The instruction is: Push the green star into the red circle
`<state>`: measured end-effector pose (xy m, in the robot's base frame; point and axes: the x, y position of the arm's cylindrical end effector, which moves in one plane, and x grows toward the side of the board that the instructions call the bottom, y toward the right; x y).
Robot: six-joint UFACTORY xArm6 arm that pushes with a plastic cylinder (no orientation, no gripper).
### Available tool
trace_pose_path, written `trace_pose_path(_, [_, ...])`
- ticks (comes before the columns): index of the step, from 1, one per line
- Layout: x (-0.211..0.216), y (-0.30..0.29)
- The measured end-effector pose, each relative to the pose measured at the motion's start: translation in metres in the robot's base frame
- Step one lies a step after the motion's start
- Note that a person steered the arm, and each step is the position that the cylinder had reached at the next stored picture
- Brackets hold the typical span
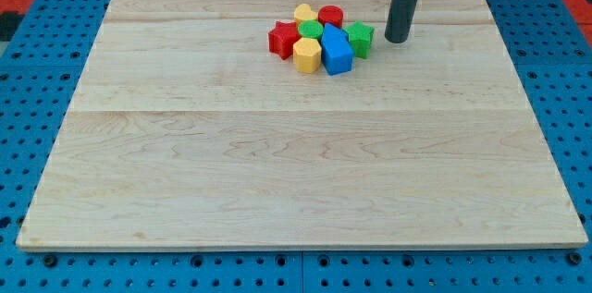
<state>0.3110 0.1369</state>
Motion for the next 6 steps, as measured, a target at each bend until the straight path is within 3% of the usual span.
trace_pose_path(2, [0.079,-0.029])
trace_pose_path(5, [-0.03,-0.031])
trace_pose_path(6, [-0.036,-0.034])
